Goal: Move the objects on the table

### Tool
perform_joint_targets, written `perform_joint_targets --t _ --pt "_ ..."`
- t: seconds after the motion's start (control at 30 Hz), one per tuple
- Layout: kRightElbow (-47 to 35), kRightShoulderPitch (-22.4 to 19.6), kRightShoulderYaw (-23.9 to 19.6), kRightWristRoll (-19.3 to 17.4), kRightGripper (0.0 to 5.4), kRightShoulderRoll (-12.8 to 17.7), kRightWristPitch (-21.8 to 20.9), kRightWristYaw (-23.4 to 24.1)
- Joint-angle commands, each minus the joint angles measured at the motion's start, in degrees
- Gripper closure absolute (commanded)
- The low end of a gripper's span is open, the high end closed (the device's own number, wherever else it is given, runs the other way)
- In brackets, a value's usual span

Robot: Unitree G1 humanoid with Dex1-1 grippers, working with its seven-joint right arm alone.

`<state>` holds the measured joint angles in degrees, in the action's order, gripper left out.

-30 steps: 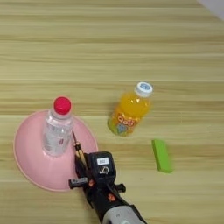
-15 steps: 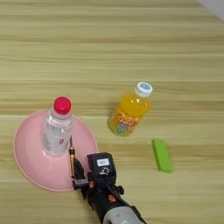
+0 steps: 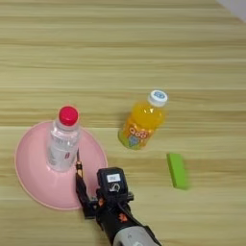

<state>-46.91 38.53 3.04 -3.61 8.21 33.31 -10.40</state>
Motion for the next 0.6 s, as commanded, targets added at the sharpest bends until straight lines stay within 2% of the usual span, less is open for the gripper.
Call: perform_joint_targets --t 0.03,0.47,0.6 --pt "-2.23 -0.49 -0.51 -0.32 1.64 0.47 -1.36 0.4" --pt "-2.3 -0.46 -0.05 -0.28 0.03 0.5 -1.7 0.27" --pt "-2.32 -0.42 -0.02 -0.28 0.03 0.51 -1.76 0.26"
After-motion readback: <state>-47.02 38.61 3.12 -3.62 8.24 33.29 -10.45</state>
